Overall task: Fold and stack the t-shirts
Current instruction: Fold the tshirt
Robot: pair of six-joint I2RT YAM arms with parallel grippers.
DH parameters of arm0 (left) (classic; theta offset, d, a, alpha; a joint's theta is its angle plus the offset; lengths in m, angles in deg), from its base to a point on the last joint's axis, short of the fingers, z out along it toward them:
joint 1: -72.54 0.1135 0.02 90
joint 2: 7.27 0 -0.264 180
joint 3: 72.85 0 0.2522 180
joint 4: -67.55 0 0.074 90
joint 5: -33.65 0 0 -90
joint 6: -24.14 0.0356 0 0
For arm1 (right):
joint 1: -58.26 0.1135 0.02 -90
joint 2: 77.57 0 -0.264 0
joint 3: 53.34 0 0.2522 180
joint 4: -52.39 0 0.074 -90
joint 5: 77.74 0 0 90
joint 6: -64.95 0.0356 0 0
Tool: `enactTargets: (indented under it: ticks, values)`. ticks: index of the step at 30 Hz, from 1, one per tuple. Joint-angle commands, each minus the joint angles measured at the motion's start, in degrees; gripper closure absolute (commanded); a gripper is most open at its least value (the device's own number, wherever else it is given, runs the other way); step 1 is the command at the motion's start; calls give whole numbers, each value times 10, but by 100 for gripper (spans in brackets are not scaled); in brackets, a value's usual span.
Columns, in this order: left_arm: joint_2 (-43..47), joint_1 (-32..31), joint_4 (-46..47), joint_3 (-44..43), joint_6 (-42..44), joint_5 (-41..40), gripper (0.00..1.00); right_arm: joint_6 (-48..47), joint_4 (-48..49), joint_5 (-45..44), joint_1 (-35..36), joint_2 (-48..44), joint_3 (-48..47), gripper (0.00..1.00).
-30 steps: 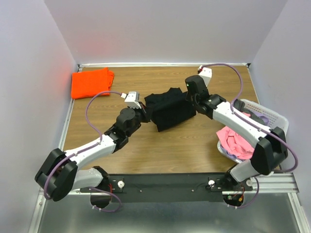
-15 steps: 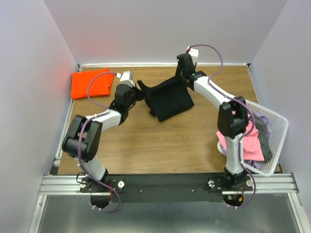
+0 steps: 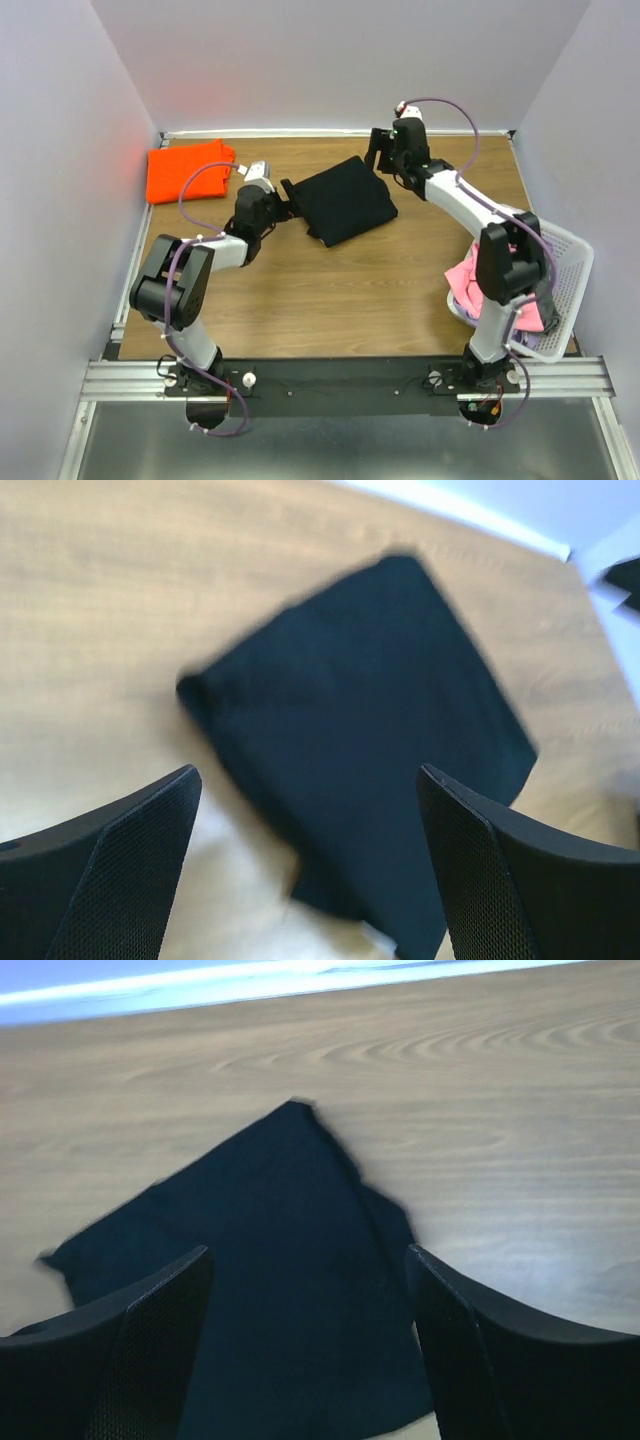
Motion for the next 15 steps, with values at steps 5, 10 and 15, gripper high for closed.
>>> enactTargets:
  ticks: [5,10,15]
  values:
    - [12,-29,73,67,-18,29,5,-16,107,187,10,-72,140,19]
    - [-17,-31,121,82,-44,70,5,-20,120,215,13,-50,162,20]
    - [-51,-43,132,80,-70,74,4,-15,137,239,21,-21,176,21]
